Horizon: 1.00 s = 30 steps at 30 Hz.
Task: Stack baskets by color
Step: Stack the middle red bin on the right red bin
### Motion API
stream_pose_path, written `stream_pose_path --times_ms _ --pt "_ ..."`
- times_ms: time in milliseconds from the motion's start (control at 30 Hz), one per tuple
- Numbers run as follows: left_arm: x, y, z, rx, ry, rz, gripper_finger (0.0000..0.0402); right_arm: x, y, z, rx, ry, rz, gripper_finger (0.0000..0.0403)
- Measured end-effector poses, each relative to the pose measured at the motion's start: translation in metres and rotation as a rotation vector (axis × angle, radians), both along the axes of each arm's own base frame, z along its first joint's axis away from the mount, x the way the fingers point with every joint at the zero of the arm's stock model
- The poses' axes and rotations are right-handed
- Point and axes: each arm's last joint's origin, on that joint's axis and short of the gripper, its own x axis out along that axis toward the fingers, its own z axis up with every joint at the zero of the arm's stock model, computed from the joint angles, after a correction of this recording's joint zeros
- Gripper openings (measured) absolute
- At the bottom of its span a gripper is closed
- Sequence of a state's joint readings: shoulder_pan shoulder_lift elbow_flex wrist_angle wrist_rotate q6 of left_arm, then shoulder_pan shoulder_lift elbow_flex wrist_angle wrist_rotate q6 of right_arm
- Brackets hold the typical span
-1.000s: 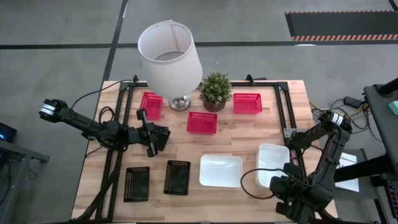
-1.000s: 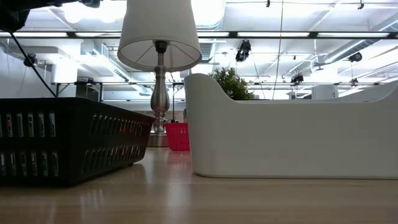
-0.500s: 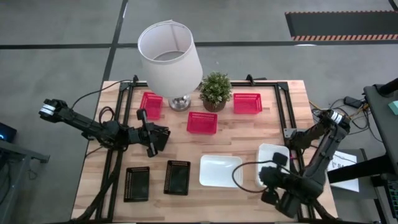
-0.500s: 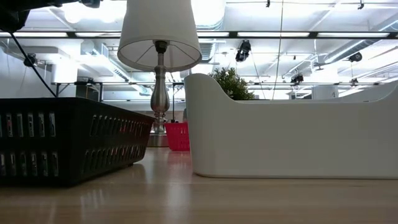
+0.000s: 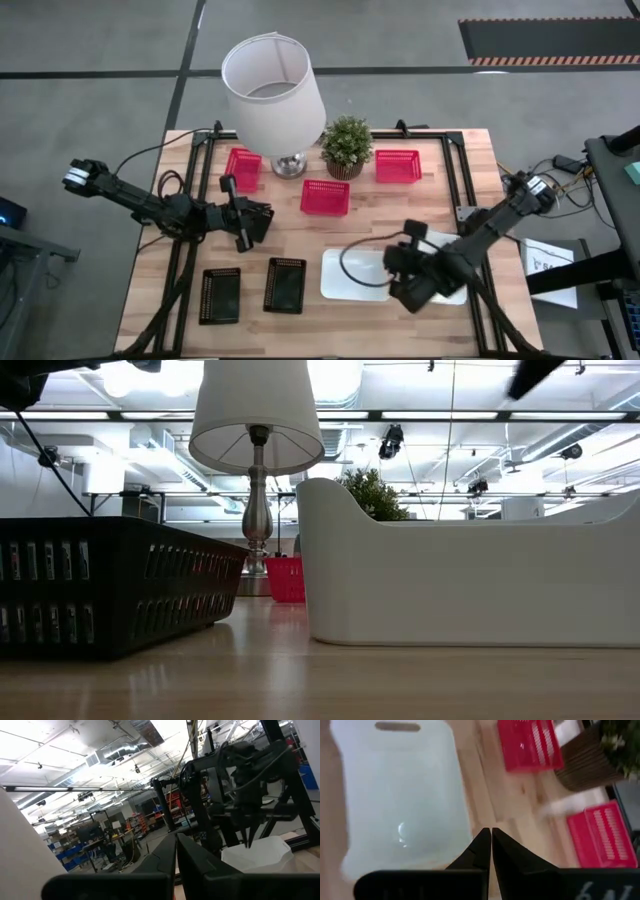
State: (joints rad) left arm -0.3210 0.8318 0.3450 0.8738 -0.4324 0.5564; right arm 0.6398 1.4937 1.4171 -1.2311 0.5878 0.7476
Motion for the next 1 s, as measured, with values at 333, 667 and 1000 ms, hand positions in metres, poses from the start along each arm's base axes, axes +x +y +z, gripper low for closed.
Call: stream_pose_path --times_ms 333,667,1000 --pt "0.000 0.000 -0.001 0.002 0.005 0.000 0.0000 0.051 -0.024 -0.019 -0.050 -0.133 0.275 0.0008" --pt "-0.001 0.001 0.011 -0.008 -0.045 0.003 0.0000 0.095 -0.068 -0.031 0.045 -0.420 0.566 0.0008" --pt "-0.005 0.002 0.014 -0.022 -0.067 -0.001 0.0000 0.097 -0.143 -0.061 0.049 -0.343 0.407 0.0008"
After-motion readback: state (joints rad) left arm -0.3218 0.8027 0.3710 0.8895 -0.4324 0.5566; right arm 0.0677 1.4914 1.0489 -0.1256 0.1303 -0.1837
